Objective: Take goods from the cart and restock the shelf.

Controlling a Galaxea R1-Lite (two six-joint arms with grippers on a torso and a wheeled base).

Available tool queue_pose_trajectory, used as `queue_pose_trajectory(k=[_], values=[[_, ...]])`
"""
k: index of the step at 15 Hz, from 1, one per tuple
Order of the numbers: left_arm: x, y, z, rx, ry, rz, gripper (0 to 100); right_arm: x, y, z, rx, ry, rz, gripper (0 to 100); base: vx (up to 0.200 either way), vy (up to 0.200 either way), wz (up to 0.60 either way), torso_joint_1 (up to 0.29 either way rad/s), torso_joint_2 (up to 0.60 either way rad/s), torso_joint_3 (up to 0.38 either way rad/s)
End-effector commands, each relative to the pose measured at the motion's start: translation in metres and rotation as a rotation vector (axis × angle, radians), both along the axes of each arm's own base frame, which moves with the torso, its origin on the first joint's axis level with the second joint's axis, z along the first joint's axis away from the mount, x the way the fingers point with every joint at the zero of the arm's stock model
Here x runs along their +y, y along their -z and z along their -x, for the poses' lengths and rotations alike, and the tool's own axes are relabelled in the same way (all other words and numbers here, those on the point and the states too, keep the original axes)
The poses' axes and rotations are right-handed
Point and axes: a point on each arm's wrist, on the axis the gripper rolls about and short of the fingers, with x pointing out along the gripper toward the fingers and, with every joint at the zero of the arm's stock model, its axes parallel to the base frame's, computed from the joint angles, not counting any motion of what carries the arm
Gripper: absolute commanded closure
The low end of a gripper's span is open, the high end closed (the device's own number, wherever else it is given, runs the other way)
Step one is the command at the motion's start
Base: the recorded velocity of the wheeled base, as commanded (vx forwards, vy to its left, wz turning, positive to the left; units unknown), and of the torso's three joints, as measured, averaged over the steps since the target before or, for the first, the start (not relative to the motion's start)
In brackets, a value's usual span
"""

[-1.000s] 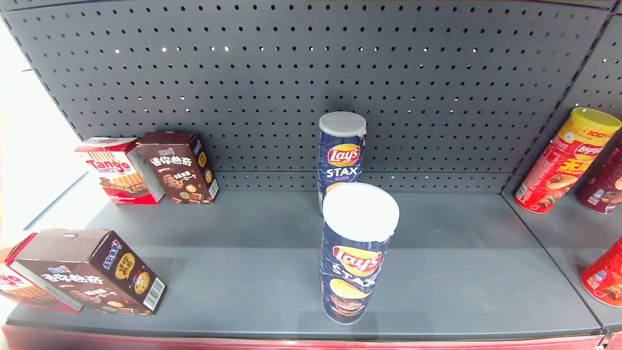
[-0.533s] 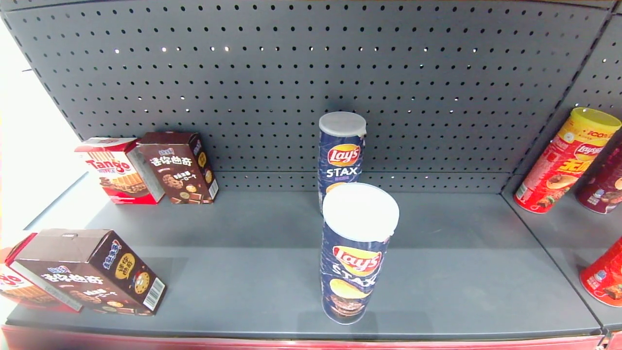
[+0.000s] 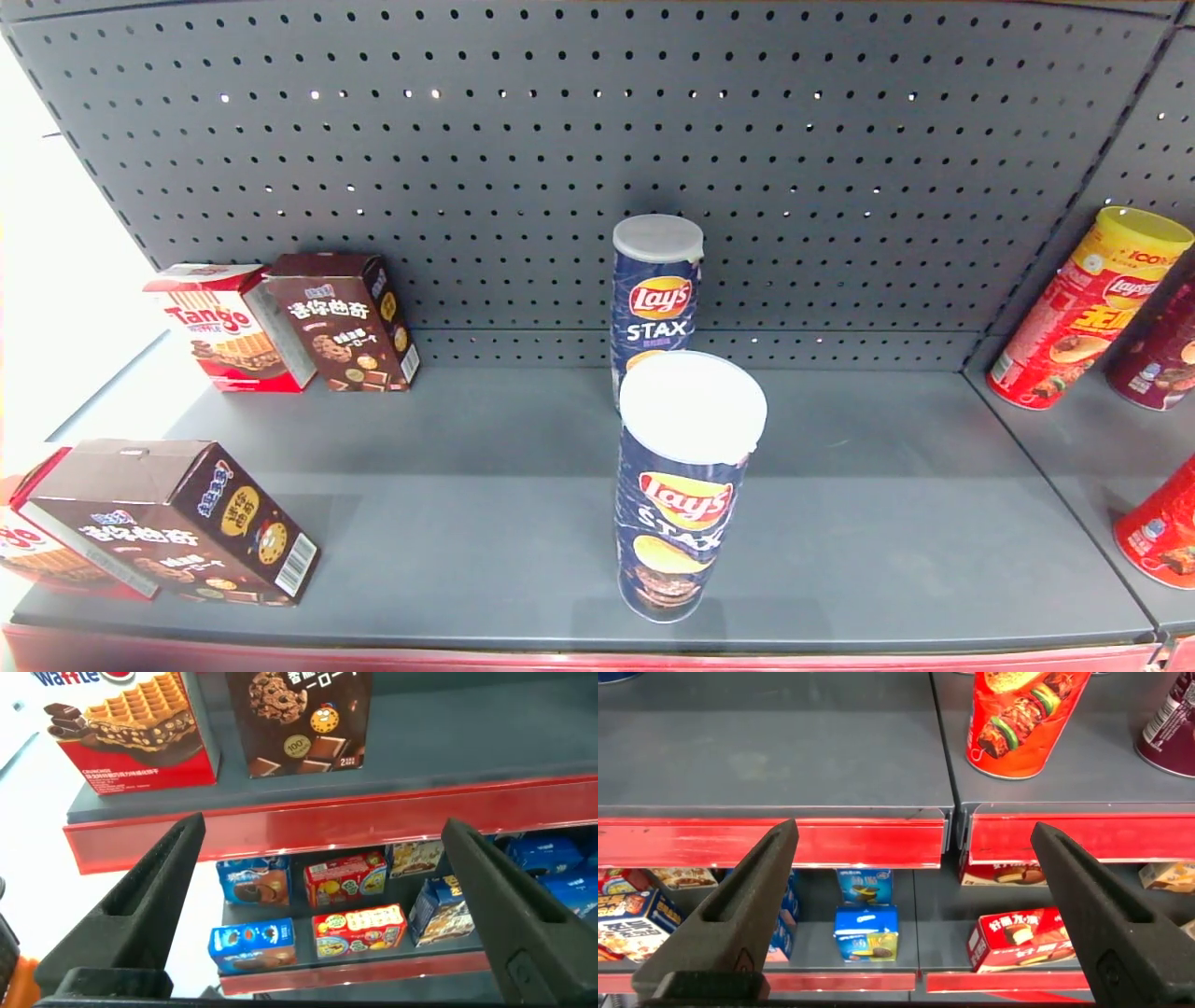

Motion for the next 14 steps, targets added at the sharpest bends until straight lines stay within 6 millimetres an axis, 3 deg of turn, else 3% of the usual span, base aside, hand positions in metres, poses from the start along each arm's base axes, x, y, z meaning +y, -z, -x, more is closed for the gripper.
queue_pose_trajectory(k=[1,14], values=[[0.0001,0.0000,-0.0001,0.002,-0.003,0.005,0,0.0000,-0.0001,-0.0001,0.001,0.002,0.000,0,0.000,0.000,0.00,0.000,0.00,0.000],[0.0001,0.0000,0.0000,0.000,-0.004,0.005,0,0.0000,-0.0001,-0.0001,0.001,0.002,0.000,0,0.000,0.000,0.00,0.000,0.00,0.000]])
